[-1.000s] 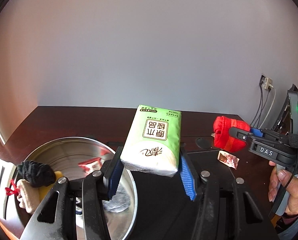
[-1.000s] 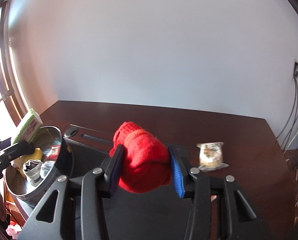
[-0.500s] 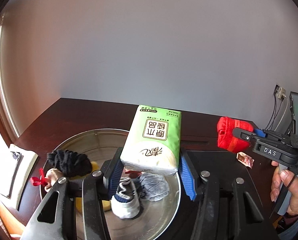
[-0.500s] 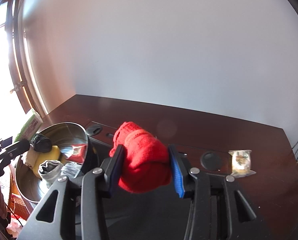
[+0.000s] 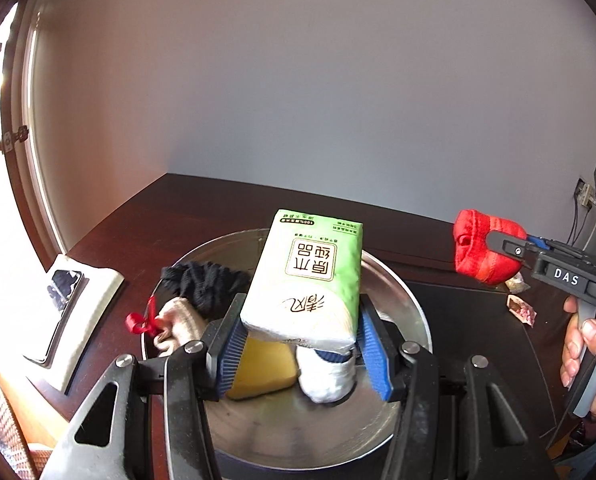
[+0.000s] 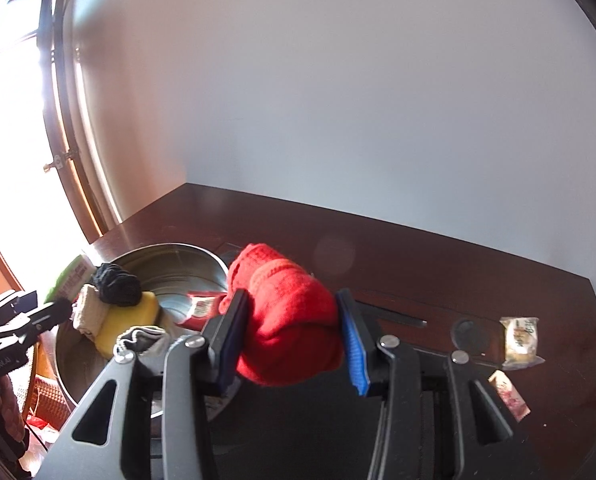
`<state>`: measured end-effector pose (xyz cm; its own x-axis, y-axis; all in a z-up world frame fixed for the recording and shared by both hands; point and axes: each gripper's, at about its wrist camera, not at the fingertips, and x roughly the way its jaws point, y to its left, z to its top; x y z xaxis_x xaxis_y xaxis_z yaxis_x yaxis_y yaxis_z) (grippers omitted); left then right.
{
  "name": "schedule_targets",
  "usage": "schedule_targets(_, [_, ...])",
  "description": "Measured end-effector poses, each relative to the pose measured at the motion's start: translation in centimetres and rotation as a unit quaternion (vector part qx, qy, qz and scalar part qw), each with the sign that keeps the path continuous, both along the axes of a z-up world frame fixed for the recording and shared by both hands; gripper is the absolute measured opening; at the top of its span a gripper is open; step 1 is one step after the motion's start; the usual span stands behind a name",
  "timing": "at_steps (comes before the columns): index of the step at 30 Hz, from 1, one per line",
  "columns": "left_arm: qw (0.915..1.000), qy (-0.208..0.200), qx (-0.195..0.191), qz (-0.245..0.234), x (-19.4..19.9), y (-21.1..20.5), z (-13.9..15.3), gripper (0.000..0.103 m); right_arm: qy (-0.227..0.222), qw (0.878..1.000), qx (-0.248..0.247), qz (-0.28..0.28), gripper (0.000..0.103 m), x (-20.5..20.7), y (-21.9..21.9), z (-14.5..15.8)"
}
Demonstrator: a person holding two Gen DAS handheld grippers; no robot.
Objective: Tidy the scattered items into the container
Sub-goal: 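Carry the tissue pack in the left gripper and red cap in the right over the bin, then open the left gripper to drop the tissue pack while the right releases the red cap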
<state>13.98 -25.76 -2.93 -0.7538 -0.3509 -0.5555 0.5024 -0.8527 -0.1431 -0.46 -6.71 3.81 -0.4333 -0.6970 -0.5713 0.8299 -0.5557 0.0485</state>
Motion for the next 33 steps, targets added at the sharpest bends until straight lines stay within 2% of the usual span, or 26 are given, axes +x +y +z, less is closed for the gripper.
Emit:
schedule_targets(14, [0.9991, -0.014, 0.009, 0.038, 2.9, -2.4, -1.6, 0.055, 0.001, 0.998, 0.018, 0.064, 0.044, 4.5, -5.6, -1.2])
schedule_targets(30, [0.9975, -0.049, 0.028, 0.042, 2.6, -3.9, -4.7, 0.055, -0.014, 0.994, 0.058, 0.093, 0.045, 5.6, -11.2, -4.7])
schedule_targets(33, [0.9972, -0.049, 0.032, 0.046, 2.5, -4.0, -4.8, 0.056, -0.018, 0.994, 0.064, 0.092, 0.048, 5.4, -11.8, -5.5])
